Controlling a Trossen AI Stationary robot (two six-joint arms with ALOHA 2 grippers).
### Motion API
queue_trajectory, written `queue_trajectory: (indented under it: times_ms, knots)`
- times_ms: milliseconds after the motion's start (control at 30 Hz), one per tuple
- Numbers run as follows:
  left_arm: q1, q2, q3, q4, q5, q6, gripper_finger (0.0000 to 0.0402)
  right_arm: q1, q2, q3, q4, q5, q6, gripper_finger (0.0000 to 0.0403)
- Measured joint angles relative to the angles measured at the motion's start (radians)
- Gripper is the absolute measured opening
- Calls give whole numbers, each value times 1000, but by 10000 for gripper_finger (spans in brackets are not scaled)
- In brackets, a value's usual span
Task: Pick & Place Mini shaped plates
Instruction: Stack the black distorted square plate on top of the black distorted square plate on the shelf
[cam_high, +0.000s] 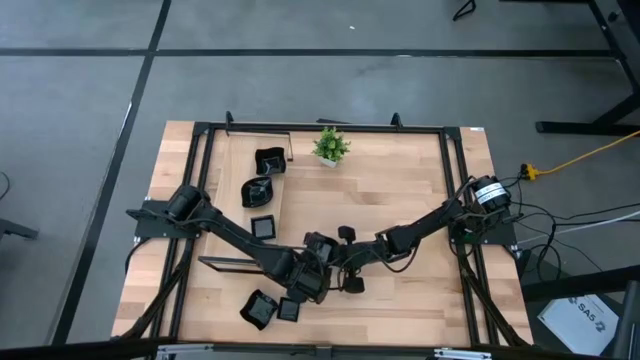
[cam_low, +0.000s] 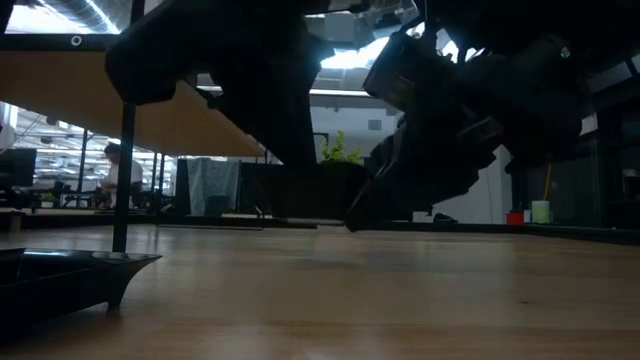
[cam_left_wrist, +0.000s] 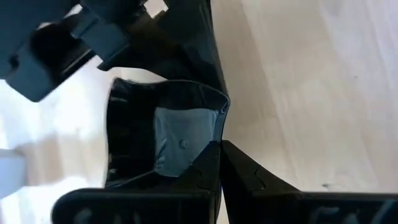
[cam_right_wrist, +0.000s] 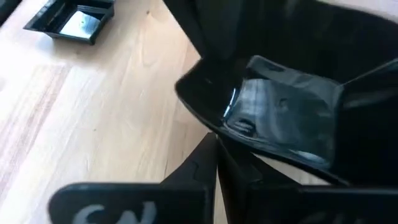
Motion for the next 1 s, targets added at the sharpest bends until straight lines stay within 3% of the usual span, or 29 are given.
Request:
queue_trajectory:
  times_ms: [200,367,500,667,867,1000]
  knots:
    - [-10,0,0,-8,-43,6,2,0,0,0,-5,-15,0,13]
    - [-14,0,0,-40,-10,-4,2,0,-63,0,-164,-8,25,13]
    - [-14,-2,0,-50,64,-12,2,8,-132,0,-201,125,21,13]
    - [-20,-2,0,-51,60,-13,2,22,-149,0,-218,234,-9,13]
    - [-22,-2,0,-51,121,-14,2,21,-149,0,-208,152,-127,16]
    - [-22,-2,0,-51,140,-5,2,21,-150,0,-160,80,-204,39]
